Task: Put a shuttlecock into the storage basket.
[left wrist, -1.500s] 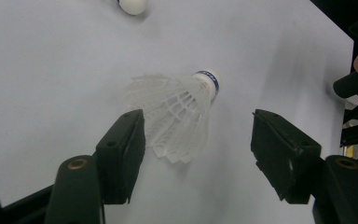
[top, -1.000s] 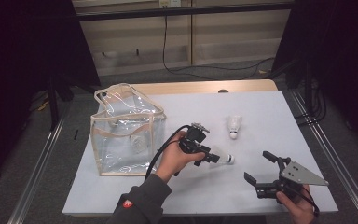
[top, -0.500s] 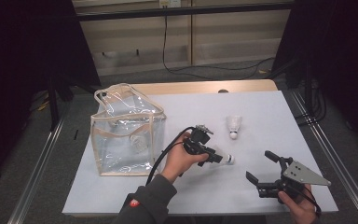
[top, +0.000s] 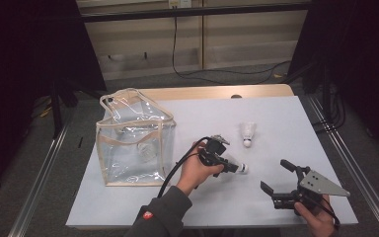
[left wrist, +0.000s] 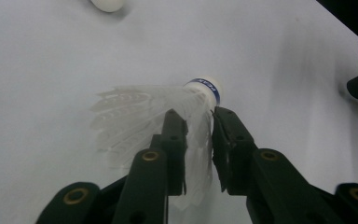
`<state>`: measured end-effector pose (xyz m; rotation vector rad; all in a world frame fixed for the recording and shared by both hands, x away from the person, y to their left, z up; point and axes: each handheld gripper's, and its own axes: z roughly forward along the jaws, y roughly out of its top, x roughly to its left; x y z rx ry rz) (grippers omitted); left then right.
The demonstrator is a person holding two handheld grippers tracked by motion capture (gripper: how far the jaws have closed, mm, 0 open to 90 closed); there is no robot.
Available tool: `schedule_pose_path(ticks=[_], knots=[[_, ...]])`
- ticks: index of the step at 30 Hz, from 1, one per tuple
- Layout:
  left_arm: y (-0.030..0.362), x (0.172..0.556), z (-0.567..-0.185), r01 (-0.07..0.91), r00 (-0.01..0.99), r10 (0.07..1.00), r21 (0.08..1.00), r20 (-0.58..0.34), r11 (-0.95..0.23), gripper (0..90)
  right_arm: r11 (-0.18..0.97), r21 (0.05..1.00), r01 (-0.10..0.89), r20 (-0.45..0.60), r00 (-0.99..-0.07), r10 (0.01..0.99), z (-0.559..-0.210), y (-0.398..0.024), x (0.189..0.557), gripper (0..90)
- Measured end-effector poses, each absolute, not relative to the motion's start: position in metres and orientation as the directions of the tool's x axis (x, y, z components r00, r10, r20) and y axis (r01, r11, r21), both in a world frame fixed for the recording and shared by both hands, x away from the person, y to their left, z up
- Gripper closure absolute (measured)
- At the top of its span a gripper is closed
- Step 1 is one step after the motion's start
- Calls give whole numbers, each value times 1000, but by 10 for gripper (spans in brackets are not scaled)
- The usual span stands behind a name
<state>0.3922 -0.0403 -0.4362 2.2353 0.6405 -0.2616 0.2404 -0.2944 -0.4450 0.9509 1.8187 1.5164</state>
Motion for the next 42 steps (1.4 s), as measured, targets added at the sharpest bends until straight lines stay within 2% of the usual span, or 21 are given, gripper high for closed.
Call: schedule_pose_path(ticks=[9, 33, 42], knots=[[-38, 392, -433, 532, 846, 360, 589, -393, -609, 883, 95, 984, 153, 9, -569, 822, -445, -297, 241, 20], [-18, 394, -395, 511, 858, 341, 563, -384, -650, 894, 95, 983, 156, 9, -558, 830, -445, -299, 237, 20], [-13, 395, -391, 508, 859, 340, 550, -383, -663, 895, 100, 982, 159, 7, -561, 828, -446, -297, 238, 20]])
